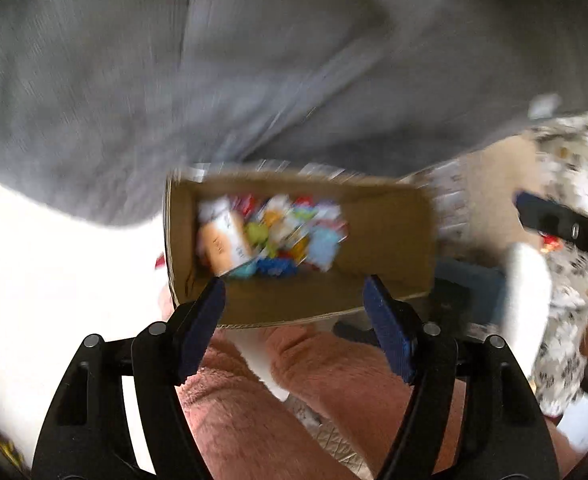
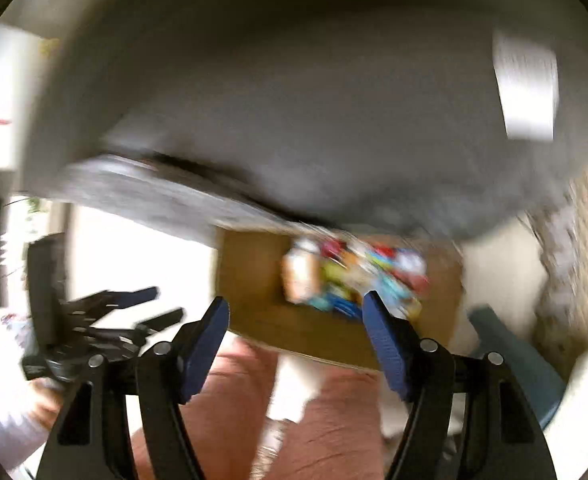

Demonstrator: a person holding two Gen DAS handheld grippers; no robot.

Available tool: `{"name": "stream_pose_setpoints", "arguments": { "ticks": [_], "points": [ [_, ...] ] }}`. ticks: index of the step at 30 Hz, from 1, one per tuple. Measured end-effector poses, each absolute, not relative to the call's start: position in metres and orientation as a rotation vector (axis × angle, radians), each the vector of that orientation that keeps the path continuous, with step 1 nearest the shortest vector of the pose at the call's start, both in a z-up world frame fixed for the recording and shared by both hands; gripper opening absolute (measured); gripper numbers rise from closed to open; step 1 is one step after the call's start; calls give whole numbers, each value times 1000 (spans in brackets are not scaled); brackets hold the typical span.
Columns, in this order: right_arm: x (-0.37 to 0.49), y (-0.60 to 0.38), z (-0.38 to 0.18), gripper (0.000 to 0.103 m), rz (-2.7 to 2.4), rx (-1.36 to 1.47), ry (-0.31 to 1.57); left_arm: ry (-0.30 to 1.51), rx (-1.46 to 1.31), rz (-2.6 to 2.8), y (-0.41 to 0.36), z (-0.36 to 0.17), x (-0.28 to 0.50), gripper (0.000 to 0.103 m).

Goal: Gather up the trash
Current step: 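Drop the tissue pack and blue plush into the box with both tools, then grasp green-wheeled toy truck with right tool while left tool grasps red triangle piece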

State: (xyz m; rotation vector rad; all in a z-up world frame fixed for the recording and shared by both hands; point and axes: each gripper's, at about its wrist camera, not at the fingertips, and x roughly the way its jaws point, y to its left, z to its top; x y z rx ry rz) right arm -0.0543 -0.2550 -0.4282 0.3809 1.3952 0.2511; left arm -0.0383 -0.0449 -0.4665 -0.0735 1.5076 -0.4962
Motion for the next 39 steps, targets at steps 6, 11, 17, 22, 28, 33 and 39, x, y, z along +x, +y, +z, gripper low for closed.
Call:
{"name": "stream_pose_setpoints", "arguments": {
  "ticks": [6,11,17,22,28,33,39],
  "points": [
    [13,-217,-269,89,460,394,1063,1241,-89,-611,-24,-315,-33,85],
    [117,-193,-227,96,367,334,928,1111,-69,-583,-1,-262,3,85],
    [260,-188,-247,96,191,439,986,1075,-144,-523,45,-246,48,85],
    [346,-194,-284,88,45,509,1086,1107,-197,-472,88,-247,68,85],
    [370,-195,-303,49,-34,458,1159,1153,-231,-443,130,-252,96,85],
    [323,-207,-270,49,56,564,1091,1136,-212,-440,139,-254,132,85],
    [241,-210,-237,49,112,726,987,1101,-125,-409,121,-269,224,85]
  ]
}}
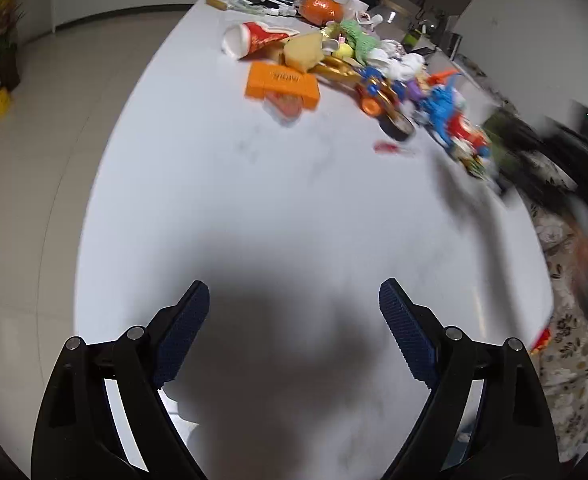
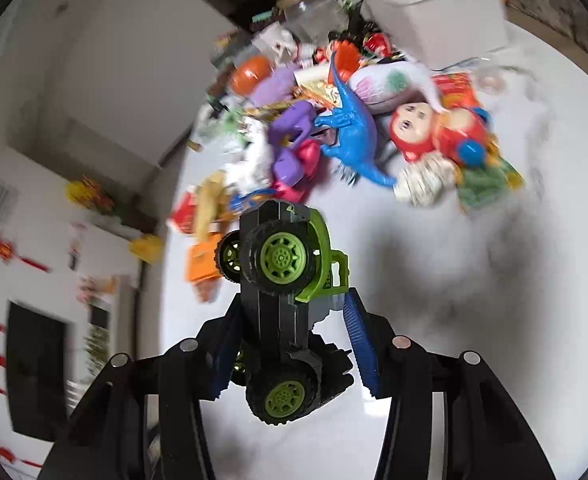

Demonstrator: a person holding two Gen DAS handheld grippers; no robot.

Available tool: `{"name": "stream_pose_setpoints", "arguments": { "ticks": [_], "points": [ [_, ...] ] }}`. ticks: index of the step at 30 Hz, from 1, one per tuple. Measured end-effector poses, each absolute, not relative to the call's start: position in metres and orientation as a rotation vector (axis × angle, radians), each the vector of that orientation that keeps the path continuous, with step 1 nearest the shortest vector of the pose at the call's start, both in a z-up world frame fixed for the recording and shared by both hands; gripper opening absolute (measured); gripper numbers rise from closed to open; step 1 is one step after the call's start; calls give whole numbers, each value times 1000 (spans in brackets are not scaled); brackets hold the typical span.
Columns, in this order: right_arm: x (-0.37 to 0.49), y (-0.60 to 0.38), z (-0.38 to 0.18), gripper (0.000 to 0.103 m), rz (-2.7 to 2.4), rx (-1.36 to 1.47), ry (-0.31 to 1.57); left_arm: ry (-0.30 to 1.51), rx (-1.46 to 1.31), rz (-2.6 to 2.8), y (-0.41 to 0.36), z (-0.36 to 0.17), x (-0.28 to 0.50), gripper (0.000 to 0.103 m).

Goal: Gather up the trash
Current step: 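Grasp green-wheeled toy truck with right tool while left tool grasps red triangle piece, then drop the toy truck and red piece into the box with both tools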

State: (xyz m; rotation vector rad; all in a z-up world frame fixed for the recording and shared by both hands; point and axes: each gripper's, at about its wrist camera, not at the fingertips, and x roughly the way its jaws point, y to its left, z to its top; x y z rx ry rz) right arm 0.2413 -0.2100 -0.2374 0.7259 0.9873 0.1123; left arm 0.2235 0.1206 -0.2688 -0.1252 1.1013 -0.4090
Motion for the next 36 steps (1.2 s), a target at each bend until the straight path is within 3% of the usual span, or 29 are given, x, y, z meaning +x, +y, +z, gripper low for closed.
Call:
{"name": "stream_pose_setpoints", "arguments": {
  "ticks": [6,12,15,18,27,32,36],
  "points": [
    [161,-198,-216,49,132,809,913,1100,-64,-307,89,-287,335,85],
    [109,-208,-220,49,80,864,915,1109,9,-214,70,-297,382,81],
    [91,-213,-222,49,57,869,911,1084,103,-167,62,-296,387,44],
    [83,-216,-225,49,58,889,906,1088,136,-146,59,-292,382,41],
    [83,-214,-213,49,197,828,905,992,145,-204,54,-230,291,41],
    [65,-216,-213,49,303,767,952,975,138,-339,36,-203,172,41],
    [38,-221,-224,49,369,714,1018,1051,73,-428,27,-211,72,41]
  ]
}}
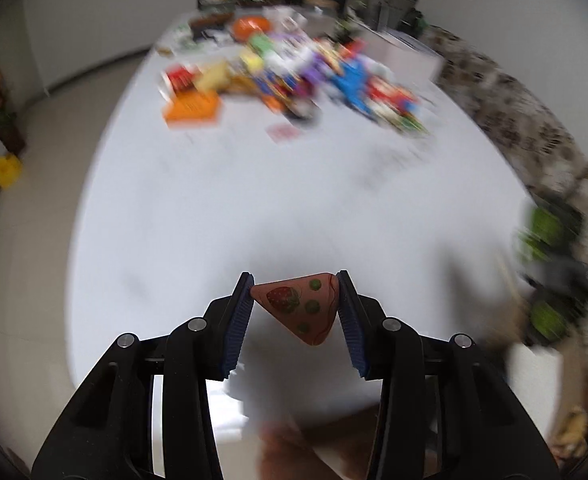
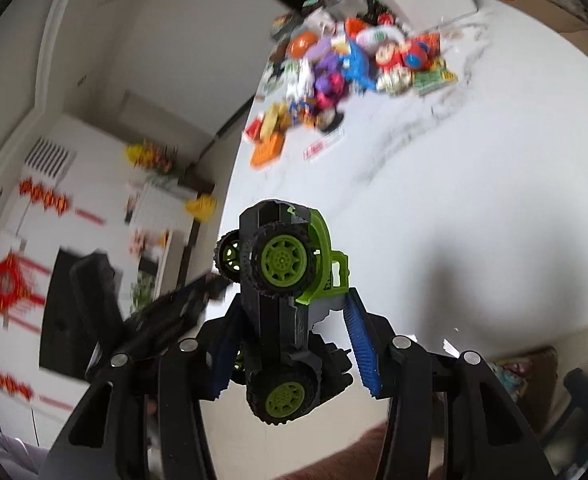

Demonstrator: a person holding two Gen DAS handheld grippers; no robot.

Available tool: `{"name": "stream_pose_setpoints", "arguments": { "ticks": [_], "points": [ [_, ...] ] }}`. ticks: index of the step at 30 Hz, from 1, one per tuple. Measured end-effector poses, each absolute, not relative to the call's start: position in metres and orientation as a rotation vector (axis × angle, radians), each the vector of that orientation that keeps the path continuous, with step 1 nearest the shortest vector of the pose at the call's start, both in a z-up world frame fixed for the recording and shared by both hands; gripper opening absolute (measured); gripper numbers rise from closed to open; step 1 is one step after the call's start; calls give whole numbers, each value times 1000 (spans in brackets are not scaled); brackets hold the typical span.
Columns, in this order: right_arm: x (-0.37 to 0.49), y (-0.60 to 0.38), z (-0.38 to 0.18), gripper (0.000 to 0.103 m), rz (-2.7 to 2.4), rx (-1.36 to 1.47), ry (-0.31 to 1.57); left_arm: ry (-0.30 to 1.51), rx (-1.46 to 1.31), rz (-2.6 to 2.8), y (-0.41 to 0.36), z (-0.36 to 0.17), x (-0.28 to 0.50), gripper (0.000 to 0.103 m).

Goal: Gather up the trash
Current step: 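Drop the toy truck and red piece into the box with both tools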

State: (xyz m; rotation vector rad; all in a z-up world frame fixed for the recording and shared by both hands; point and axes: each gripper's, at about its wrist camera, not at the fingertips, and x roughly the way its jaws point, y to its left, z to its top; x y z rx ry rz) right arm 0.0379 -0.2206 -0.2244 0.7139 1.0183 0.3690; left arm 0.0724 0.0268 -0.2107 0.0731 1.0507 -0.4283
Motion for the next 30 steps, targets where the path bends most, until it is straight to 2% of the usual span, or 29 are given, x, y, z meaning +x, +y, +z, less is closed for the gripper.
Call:
{"name": "stream_pose_setpoints", "arguments": {
  "ticks": [3,7,16,18,19,20,22,24,26,30],
  "points": [
    [12,-225,-241,49,399,668,1083,1123,50,-446,21,-234,19,41],
    [-24,-234,-279,49,401,640,1193,1257,21,-442,5,-296,-32,41],
    [-79,-261,-442,49,236,556,1446,1479,-1,-403,-48,-484,-51,42],
    [-80,-268,-483,63,166,531,1491,1522,-7,-380,-55,-517,-44,57],
    [-80,-273,-503,79,118,525,1512,1571,1,-347,-56,-540,-40,75],
    [-79,-277,-518,80,79,515,1529,1598,10,-322,-54,-555,-43,78],
    [-77,-285,-545,79,17,531,1582,1667,39,-293,-55,-582,-40,78],
    [-76,-294,-555,79,-32,549,1598,1712,79,-258,-52,-597,-37,78],
    [-77,-295,-549,80,-30,553,1591,1704,70,-267,-46,-590,-36,78],
    [-69,-284,-515,89,22,551,1574,1661,26,-329,-33,-539,-40,78]
  ]
}}
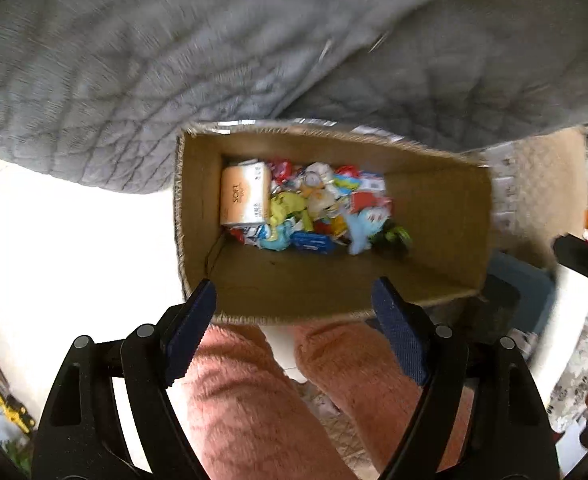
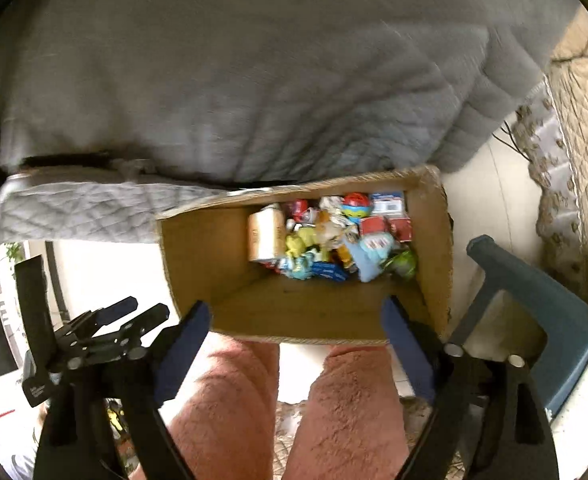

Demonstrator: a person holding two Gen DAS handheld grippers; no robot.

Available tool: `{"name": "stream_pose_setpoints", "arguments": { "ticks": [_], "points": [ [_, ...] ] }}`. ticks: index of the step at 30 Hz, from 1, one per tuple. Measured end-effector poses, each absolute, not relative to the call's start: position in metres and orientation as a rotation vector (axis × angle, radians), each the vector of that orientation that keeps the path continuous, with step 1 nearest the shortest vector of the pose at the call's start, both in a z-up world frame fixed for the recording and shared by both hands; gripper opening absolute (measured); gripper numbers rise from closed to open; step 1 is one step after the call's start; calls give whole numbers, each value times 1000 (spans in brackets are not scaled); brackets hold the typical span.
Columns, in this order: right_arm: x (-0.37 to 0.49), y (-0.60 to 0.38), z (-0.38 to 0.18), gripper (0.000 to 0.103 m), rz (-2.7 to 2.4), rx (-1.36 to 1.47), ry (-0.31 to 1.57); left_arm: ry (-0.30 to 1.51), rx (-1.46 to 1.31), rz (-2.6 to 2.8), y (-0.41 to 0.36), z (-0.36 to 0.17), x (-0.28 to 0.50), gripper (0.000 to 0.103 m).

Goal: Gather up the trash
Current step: 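Drop the toy truck and red piece into the box with both tools, then grasp orange Doctor TOY case with left tool while right tool grasps yellow sponge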

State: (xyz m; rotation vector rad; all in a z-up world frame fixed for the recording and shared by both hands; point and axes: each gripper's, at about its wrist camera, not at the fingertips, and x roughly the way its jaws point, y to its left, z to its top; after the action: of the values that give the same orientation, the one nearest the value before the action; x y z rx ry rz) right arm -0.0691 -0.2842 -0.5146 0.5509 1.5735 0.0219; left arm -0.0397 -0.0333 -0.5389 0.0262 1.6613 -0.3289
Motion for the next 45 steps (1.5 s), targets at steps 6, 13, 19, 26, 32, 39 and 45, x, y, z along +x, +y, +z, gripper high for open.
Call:
{"name": "stream_pose_setpoints", "arguments": {
  "ticks": [6,13,19,26,32,39,45],
  "points": [
    [-49,-254,-417,92,136,573,1447,1465,-41,-407,-6,-407,-41,78],
    [-19,-215,-305,97,232,527,1252,1063,2,-355,49,-245,39,90],
    [4,-181,-266,97,207,590,1167,967,53,-242,67,-226,204,90],
    [19,-160,-267,97,84,637,1152,968,190,-286,53,-254,351,90],
    [32,-159,-262,97,-18,694,1106,1087,202,-264,49,-286,418,90],
    [61,-144,-249,97,3,669,1076,1089,190,-325,58,-291,405,80],
    [145,-124,-222,97,122,532,1011,1027,156,-443,89,-266,315,80]
  ]
}}
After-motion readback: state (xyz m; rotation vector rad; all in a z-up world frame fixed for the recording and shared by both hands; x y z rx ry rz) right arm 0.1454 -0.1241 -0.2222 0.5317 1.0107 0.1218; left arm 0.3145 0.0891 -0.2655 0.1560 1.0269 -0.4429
